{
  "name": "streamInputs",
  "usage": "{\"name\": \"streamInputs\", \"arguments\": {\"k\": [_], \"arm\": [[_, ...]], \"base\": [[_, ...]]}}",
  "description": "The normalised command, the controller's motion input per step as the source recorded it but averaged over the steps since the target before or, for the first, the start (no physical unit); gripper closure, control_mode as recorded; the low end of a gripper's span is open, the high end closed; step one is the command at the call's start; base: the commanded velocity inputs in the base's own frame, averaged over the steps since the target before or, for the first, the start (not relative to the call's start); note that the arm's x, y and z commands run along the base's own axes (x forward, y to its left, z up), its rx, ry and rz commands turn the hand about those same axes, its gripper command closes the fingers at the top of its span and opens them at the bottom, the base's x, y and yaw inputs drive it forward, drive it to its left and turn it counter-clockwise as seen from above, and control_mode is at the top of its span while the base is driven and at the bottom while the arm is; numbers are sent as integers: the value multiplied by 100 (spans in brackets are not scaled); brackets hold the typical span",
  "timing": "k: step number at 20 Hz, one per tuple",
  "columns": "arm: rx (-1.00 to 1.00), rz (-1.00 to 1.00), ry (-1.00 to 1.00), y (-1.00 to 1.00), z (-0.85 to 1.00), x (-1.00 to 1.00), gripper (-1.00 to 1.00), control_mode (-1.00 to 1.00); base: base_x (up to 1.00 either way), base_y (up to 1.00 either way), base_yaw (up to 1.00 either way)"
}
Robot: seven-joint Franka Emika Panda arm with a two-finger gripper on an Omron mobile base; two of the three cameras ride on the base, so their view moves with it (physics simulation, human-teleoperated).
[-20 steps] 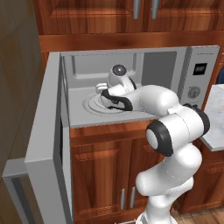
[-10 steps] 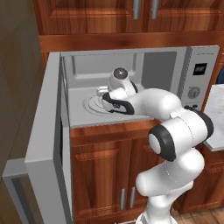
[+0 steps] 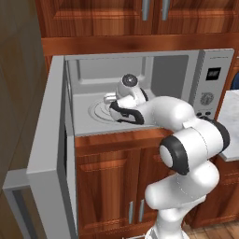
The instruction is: Retrieve the reheated potato from the microwave, then place the potato, cheese, and condiment on the cutting board.
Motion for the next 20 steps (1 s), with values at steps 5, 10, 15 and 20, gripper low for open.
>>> {"name": "streamInputs", "arguments": {"k": [5,10,15,20], "arm": [[5,0,0,-1,0,-32,100,-100],[3,0,-1,0,14,-41,100,-100],[0,0,-7,-4,44,-33,100,-100],[3,0,-1,-6,34,-55,100,-100]], "base": [[0,0,0],[0,0,0],[0,0,0],[0,0,0]]}}
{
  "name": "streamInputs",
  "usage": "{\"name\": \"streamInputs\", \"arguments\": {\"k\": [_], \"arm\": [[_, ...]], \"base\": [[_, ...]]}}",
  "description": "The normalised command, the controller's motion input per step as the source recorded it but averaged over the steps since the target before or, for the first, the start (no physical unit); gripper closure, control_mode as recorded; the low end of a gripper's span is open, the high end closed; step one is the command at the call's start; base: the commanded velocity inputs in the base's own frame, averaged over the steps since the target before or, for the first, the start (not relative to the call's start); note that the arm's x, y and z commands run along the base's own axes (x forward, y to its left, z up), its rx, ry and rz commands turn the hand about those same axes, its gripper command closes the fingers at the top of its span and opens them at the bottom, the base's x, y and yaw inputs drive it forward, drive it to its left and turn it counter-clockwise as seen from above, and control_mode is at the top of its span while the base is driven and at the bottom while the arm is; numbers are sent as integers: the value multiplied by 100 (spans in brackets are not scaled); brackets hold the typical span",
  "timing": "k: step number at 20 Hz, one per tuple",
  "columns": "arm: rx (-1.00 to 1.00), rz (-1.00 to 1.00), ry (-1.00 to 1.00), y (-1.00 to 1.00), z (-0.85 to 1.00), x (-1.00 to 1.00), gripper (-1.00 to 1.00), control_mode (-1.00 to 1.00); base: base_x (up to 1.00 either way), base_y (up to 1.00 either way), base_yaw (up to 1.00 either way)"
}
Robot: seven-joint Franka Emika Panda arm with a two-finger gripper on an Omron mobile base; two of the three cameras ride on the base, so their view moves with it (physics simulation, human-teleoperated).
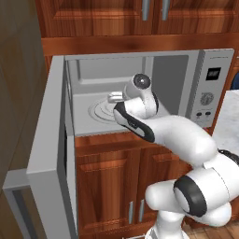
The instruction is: Retrieve the reheated potato from the microwave, then place the potato, cheese, and condiment on the cutting board.
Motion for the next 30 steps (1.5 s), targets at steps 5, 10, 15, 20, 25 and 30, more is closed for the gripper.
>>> {"name": "streamInputs", "arguments": {"k": [5,10,15,20,25,30], "arm": [[3,5,1,-16,46,-57,100,-100],[0,11,1,-20,49,-62,100,-100],[0,9,0,-21,35,-64,100,-100],[0,3,0,-16,29,-64,100,-100],[0,1,0,-11,10,-75,100,-100],[0,0,6,-23,-1,-67,100,-100]], "base": [[0,0,0],[0,0,0],[0,0,0],[0,0,0],[0,0,0],[0,0,0]]}}
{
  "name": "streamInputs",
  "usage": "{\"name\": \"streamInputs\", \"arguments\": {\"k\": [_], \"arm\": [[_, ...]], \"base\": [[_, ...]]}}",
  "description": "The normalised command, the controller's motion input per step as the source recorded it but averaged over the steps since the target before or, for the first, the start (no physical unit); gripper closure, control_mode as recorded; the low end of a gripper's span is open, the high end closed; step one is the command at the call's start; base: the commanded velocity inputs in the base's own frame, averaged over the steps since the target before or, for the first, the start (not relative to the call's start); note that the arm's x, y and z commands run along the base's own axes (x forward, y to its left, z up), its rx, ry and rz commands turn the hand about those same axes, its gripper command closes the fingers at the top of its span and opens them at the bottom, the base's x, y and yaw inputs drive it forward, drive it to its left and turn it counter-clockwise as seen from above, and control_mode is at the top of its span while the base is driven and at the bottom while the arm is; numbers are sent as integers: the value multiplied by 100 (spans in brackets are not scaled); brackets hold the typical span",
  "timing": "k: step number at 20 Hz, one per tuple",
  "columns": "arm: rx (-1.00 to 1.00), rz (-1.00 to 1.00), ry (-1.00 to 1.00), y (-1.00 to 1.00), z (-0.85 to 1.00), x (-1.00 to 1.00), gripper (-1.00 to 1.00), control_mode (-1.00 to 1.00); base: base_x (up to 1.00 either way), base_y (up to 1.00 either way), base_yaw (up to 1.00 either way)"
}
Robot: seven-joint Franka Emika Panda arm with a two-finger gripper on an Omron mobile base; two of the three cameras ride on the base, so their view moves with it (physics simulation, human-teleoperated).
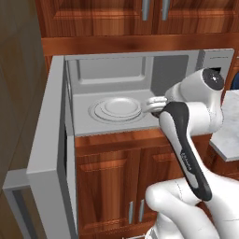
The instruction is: Retrieve the reheated potato from the microwave, then place the potato, cheese, and condiment on the cutting board.
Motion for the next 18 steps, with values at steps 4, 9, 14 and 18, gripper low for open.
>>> {"name": "streamInputs", "arguments": {"k": [4,9,14,18], "arm": [[0,0,13,-34,-9,-53,100,-100],[0,0,13,-32,-13,-41,100,-100],[0,0,17,-14,-20,-13,100,-100],[0,0,0,-2,-2,-2,100,-100]], "base": [[0,0,0],[0,0,0],[0,0,0],[0,0,0]]}}
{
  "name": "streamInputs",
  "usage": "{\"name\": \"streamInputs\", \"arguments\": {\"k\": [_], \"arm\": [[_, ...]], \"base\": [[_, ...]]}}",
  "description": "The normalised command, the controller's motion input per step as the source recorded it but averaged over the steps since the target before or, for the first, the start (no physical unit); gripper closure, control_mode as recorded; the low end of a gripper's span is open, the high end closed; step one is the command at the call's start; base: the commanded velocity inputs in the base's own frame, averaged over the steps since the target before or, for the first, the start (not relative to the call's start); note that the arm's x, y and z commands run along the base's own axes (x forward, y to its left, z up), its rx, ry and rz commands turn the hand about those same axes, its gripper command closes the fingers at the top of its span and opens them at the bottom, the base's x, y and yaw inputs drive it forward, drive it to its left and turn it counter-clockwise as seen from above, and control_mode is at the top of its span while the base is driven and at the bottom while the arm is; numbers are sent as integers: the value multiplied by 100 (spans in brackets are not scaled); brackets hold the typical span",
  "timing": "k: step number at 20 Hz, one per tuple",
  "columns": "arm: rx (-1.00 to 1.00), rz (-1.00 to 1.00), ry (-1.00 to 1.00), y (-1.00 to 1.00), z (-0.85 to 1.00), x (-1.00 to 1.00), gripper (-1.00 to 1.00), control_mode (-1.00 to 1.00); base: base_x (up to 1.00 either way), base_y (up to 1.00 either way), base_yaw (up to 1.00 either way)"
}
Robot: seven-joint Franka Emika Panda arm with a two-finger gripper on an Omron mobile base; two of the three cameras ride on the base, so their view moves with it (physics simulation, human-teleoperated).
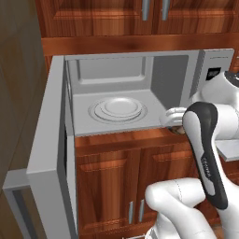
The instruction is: Retrieve the reheated potato from the microwave, then place the potato, cheese, and condiment on the cutting board.
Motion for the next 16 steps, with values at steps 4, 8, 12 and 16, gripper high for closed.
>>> {"name": "streamInputs", "arguments": {"k": [4,8,12,16], "arm": [[0,0,0,0,0,0,100,-100],[0,0,0,0,0,0,100,-100],[0,0,0,0,0,0,100,-100],[0,0,0,0,0,0,100,-100]], "base": [[0,0,0],[0,0,0],[0,0,0],[0,0,0]]}}
